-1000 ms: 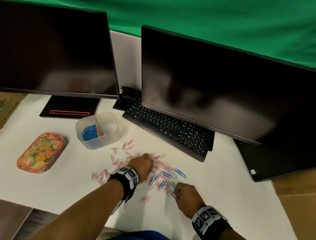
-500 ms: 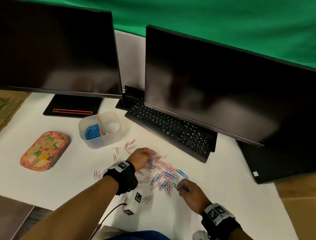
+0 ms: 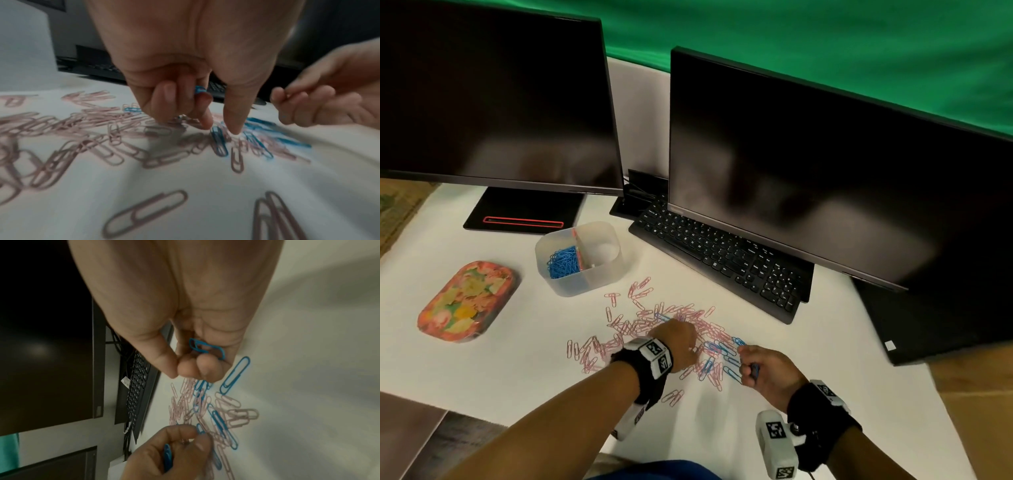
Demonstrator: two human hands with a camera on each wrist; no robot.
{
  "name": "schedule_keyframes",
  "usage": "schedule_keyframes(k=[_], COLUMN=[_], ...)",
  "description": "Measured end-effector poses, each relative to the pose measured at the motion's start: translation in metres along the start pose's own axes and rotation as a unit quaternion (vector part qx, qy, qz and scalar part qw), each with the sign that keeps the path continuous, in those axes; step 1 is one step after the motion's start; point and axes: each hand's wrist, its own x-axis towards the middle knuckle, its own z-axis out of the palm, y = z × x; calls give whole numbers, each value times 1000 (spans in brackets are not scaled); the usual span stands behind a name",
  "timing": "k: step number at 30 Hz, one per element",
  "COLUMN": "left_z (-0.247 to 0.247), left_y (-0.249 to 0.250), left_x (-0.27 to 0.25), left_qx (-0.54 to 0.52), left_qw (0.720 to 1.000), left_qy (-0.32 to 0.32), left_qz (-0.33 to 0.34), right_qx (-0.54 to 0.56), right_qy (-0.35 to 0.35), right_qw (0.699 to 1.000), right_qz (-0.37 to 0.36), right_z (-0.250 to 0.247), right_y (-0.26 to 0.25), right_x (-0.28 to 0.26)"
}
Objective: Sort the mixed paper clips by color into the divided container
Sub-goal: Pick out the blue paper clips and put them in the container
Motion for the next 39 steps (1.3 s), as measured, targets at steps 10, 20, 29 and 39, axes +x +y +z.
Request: schedule_keyframes(k=[10,20,29,39], left_z=[3,-13,-15,-34], left_y=[-1,-24,-31,-39], left_x=[8,5,8,-2], left_qx=[38,-87,-201,-432], left_qw=[999,995,978,894], left_qy=[-20,53,26,57], left_qz=[-18,-17,-51,-100], right_qx=[-641,-730,-780,-768], right_qy=[79,88,38,36], right_qw=[734,635,592,623], right_qz=[-209,-237,-198,-147], right_z=[-4,-4,11,20], right_y=[19,24,8,7], right_x=[-5,3,5,9])
